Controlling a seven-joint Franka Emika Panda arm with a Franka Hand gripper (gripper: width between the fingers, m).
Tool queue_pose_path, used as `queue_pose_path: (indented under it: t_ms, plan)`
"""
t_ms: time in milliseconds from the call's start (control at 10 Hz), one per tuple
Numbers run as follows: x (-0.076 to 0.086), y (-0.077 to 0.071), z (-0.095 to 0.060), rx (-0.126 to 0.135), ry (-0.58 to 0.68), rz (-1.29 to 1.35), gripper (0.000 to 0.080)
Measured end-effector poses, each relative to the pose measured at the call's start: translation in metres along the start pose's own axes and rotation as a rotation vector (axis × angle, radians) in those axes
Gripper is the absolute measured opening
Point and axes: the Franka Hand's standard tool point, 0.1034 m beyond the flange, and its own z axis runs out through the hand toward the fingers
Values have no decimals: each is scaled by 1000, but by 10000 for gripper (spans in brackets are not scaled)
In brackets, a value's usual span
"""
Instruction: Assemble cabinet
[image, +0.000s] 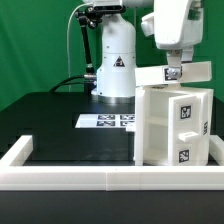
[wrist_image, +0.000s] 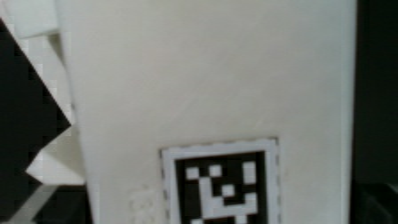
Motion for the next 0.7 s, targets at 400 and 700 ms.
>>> queue_pose_path:
  t_ms: [400, 700]
  plan:
    - [-1, 0, 0, 0, 0, 38, 563]
    - [-1, 0, 0, 1, 1, 165, 563]
